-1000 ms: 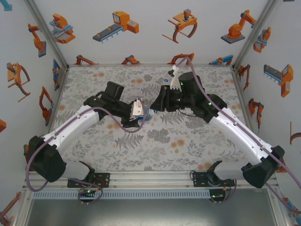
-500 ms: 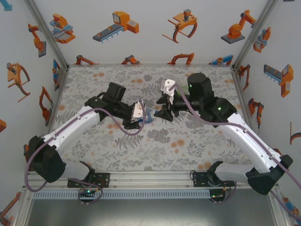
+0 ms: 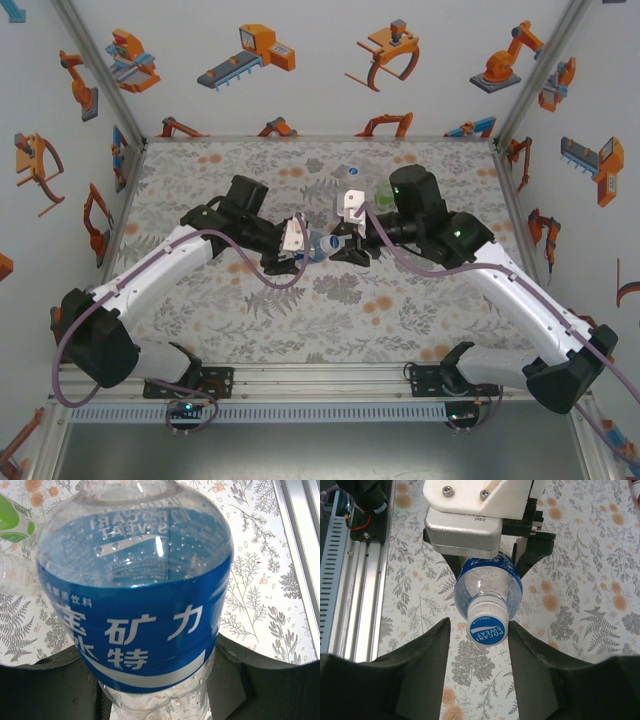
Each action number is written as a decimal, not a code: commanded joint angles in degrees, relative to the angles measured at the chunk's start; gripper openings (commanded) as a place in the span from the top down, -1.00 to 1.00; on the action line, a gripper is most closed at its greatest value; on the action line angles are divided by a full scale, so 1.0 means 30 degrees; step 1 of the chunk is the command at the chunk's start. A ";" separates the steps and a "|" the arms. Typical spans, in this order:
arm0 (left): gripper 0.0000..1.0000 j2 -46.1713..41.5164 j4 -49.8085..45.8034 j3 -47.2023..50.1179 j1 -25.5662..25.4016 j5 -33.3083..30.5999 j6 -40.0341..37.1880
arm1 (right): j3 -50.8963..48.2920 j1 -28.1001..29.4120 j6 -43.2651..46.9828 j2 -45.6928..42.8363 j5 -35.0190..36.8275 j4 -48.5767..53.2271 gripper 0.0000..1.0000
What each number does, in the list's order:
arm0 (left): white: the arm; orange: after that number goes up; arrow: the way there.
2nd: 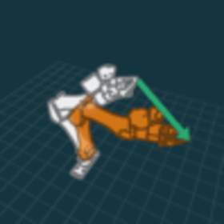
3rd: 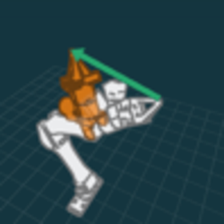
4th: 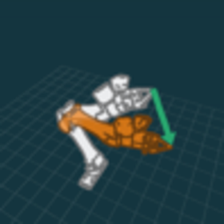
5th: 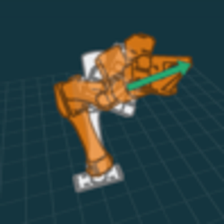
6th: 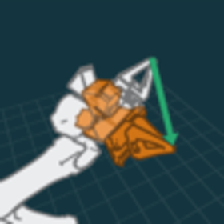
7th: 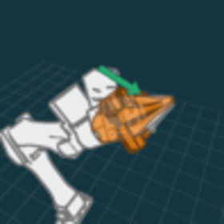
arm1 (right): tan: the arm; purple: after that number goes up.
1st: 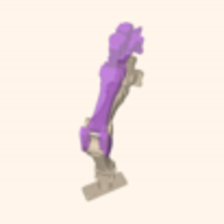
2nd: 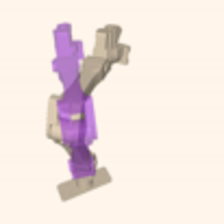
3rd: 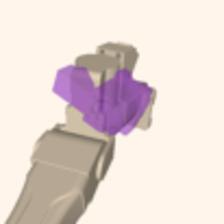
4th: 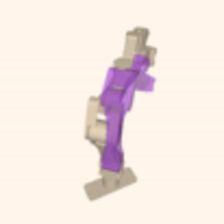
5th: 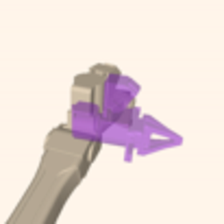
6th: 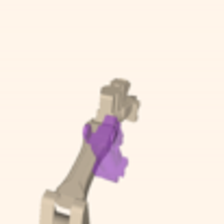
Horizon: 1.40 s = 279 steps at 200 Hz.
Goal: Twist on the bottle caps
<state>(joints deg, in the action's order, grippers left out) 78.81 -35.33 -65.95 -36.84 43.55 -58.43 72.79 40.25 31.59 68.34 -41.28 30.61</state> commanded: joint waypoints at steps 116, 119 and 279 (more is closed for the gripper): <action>1.00 0.0154 -0.0357 -0.0574 -0.0121 0.0232 -0.0181 | -0.0961 0.0001 -1.5123 0.0039 0.5515 -0.4034 1.00; 1.00 0.0157 -0.0356 -0.0574 -0.0136 0.0214 -0.0180 | -0.1035 0.0001 -1.5998 0.0039 0.5891 -0.4155 1.00; 1.00 0.0355 -0.0469 -0.0750 -0.0192 0.0096 -0.0053 | 0.1065 -0.0042 -1.9614 0.0337 0.7289 -0.2455 0.01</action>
<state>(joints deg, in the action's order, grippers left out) 80.86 -35.66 -66.54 -36.71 40.34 -57.25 72.53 40.47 -44.40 71.02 -17.23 27.51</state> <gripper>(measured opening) 0.573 0.464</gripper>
